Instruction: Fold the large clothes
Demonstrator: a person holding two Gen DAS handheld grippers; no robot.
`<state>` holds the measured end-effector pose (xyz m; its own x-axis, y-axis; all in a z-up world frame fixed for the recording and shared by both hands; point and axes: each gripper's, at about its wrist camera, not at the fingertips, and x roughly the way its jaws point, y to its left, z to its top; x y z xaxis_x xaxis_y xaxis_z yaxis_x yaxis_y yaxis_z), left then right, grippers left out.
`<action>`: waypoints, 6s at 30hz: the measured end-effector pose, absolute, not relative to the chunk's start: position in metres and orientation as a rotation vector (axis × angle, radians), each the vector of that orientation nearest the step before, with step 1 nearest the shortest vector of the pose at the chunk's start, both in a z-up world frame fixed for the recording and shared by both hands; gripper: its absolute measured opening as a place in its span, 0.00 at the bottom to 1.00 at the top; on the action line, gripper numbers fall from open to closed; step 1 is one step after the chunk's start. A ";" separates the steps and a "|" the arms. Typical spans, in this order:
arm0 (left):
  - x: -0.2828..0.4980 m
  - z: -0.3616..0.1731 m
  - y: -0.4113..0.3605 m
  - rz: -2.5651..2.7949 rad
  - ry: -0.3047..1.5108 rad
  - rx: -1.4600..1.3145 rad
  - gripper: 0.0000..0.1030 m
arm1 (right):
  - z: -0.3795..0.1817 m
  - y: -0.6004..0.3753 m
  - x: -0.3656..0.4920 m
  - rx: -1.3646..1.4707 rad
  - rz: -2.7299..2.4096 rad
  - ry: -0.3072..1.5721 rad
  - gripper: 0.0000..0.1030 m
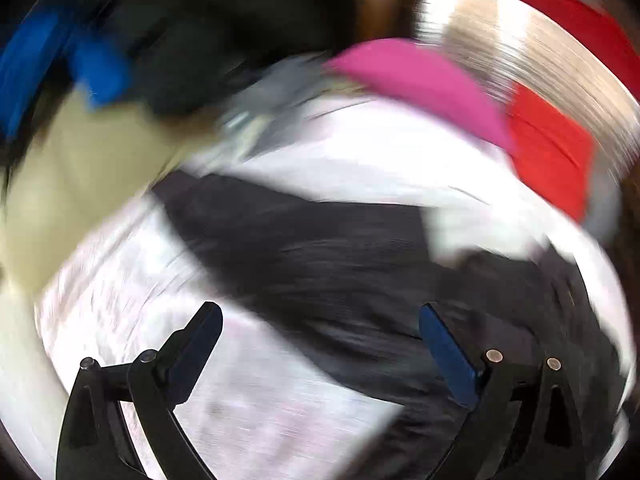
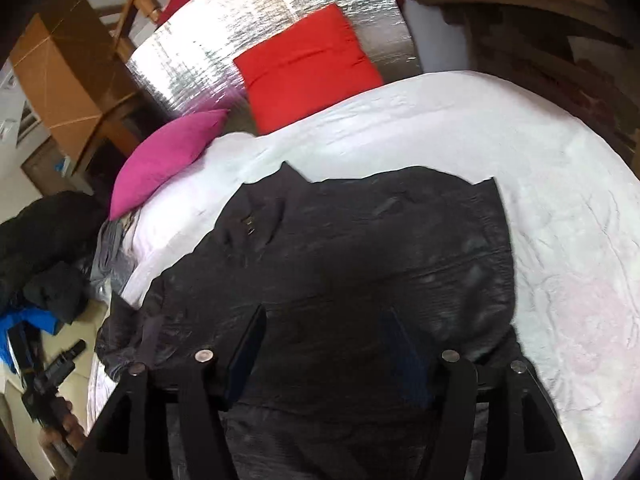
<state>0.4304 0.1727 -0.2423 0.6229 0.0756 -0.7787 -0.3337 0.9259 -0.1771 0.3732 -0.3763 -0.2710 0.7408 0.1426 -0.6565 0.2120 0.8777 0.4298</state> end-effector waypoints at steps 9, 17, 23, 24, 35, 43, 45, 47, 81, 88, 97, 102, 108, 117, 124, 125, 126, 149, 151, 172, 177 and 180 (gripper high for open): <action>0.462 -0.318 0.320 0.284 0.910 -0.814 0.83 | -0.287 -0.333 0.385 0.396 -0.013 0.798 0.65; 0.508 -0.344 0.356 0.245 0.880 -0.888 0.67 | -0.299 -0.321 0.393 0.310 -0.030 0.833 0.65; 0.528 -0.348 0.361 0.212 0.839 -0.869 0.62 | -0.304 -0.320 0.399 0.280 -0.039 0.851 0.65; 0.532 -0.350 0.362 0.218 0.839 -0.859 0.54 | -0.305 -0.320 0.400 0.279 -0.041 0.852 0.65; 0.520 -0.294 0.327 0.206 0.757 -0.700 0.06 | -0.290 -0.331 0.387 0.305 -0.077 0.768 0.65; 0.476 -0.187 0.168 -0.065 0.631 -0.414 0.05 | -0.275 -0.372 0.370 0.489 -0.130 0.683 0.65; 0.462 -0.175 0.117 -0.143 0.625 -0.339 0.05 | -0.275 -0.382 0.366 0.536 -0.140 0.668 0.65; 0.451 -0.170 0.063 -0.236 0.632 -0.266 0.05 | -0.275 -0.392 0.361 0.585 -0.150 0.652 0.65; 0.453 -0.238 0.051 -0.067 0.987 -0.267 0.55 | -0.269 -0.234 0.384 0.195 0.279 0.751 0.76; 0.462 -0.269 0.032 -0.075 1.060 -0.167 0.51 | -0.296 -0.174 0.400 -0.113 0.087 0.734 0.79; 0.467 -0.288 -0.001 -0.075 1.090 -0.040 0.51 | -0.288 -0.325 0.393 0.501 -0.202 0.705 0.79; 0.467 -0.300 -0.027 -0.047 1.067 0.106 0.51 | -0.270 -0.323 0.380 0.534 -0.024 0.637 0.79; 0.481 -0.295 -0.005 -0.092 1.110 -0.050 0.51 | -0.266 -0.211 0.395 0.251 0.167 0.695 0.79; 0.487 -0.290 0.021 -0.094 1.092 -0.120 0.51 | -0.290 -0.135 0.432 -0.025 0.047 0.756 0.80; 0.486 -0.291 0.020 -0.112 1.097 -0.107 0.51 | -0.284 -0.205 0.415 -0.004 -0.171 0.726 0.79; 0.485 -0.290 0.019 -0.110 1.096 -0.104 0.51 | -0.281 -0.226 0.410 0.044 -0.204 0.724 0.79; 0.485 -0.289 0.018 -0.108 1.091 -0.099 0.51 | -0.277 -0.252 0.402 0.109 -0.245 0.718 0.79; 0.466 -0.274 -0.004 -0.211 1.022 -0.033 0.70 | -0.330 -0.449 0.387 1.058 0.048 0.676 0.54; 0.467 -0.277 -0.009 -0.192 1.033 -0.002 0.70 | -0.328 -0.446 0.401 0.982 -0.017 0.699 0.23; 0.466 -0.281 -0.020 -0.153 1.048 0.058 0.74 | -0.295 -0.460 0.339 0.846 -0.146 0.842 0.20; 0.462 -0.264 0.000 -0.137 0.973 -0.009 0.74 | -0.279 -0.481 0.321 0.862 -0.199 0.697 0.89; 0.463 -0.263 0.008 -0.132 0.974 -0.053 0.77 | -0.276 -0.477 0.333 0.825 -0.170 0.674 0.89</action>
<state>0.4627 0.0077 -0.2633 0.5548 -0.1354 -0.8209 0.0878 0.9907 -0.1040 0.3328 -0.4766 -0.2764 0.7808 0.1137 -0.6143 0.3908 0.6782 0.6223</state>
